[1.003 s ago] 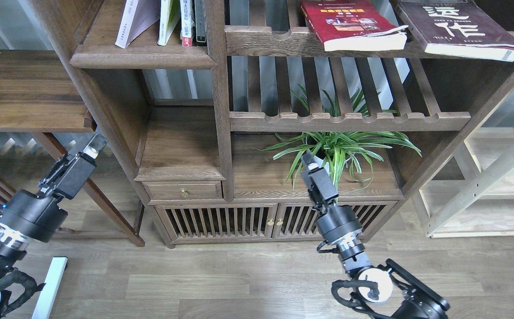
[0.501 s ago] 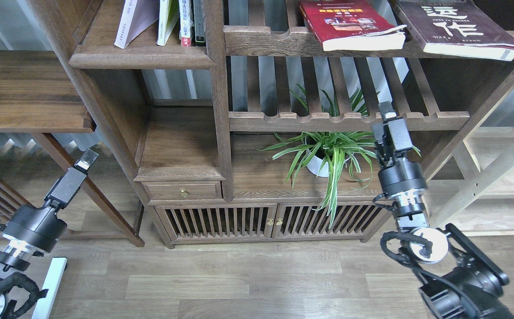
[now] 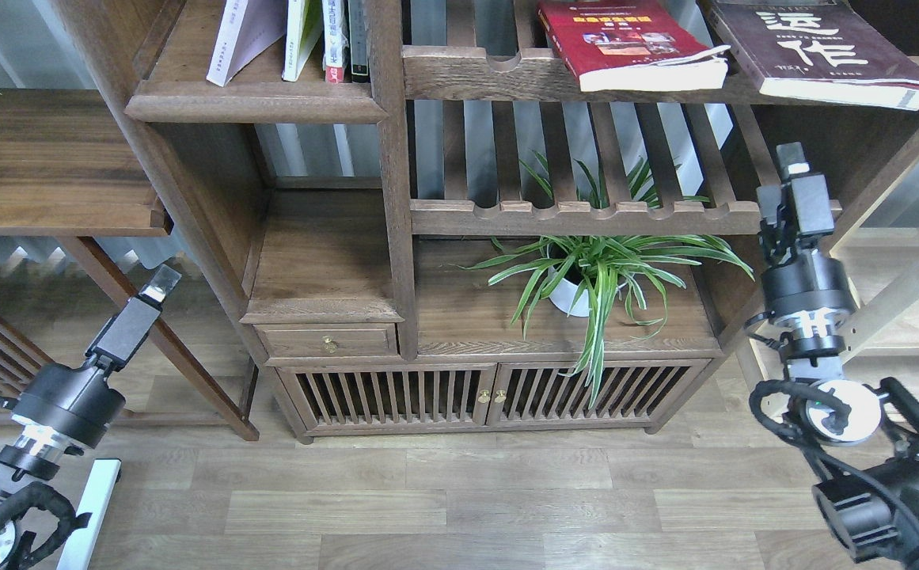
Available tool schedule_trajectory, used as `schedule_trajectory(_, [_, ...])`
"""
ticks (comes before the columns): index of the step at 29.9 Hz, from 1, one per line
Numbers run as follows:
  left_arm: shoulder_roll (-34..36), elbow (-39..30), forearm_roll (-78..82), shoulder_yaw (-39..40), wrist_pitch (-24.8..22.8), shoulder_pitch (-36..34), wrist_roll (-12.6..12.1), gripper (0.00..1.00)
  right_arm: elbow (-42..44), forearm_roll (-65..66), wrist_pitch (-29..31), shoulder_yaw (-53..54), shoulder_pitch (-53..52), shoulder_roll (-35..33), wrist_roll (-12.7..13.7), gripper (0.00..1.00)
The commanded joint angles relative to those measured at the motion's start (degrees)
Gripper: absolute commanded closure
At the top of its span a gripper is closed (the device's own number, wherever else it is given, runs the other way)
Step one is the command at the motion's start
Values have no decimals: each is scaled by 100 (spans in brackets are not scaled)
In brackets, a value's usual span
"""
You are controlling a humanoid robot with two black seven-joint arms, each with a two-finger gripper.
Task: Organize books on shelf
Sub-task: 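Raise the right gripper toward the dark red book on the upper shelf, then close the right gripper on the near edge of the dark red book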
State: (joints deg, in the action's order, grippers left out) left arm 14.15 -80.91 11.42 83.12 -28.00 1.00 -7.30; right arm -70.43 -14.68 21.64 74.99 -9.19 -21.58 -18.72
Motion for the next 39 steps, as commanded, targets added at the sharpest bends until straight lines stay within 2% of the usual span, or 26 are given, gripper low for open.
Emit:
schedule_trajectory(1, [0, 84, 0, 3, 0, -73, -8, 14, -41, 0, -10, 51, -144, -48, 0, 1])
schedule_trajectory(13, [0, 146, 0, 11, 0, -144, 0, 14, -111, -298, -810, 42, -971, -127, 18, 2])
schedule_trajectory(22, [53, 129, -8, 82, 0, -152, 0, 14, -85, -439, -889, 95, -997, -154, 35, 2])
schedule_trajectory(29, [70, 102, -8, 117, 0, -144, 0, 14, -50, -439, -1056, 314, -1032, -171, 255, 2])
schedule_trajectory(39, [70, 41, -8, 143, 0, -152, -8, 14, 73, -527, -1407, 464, -1182, -171, 343, 2])
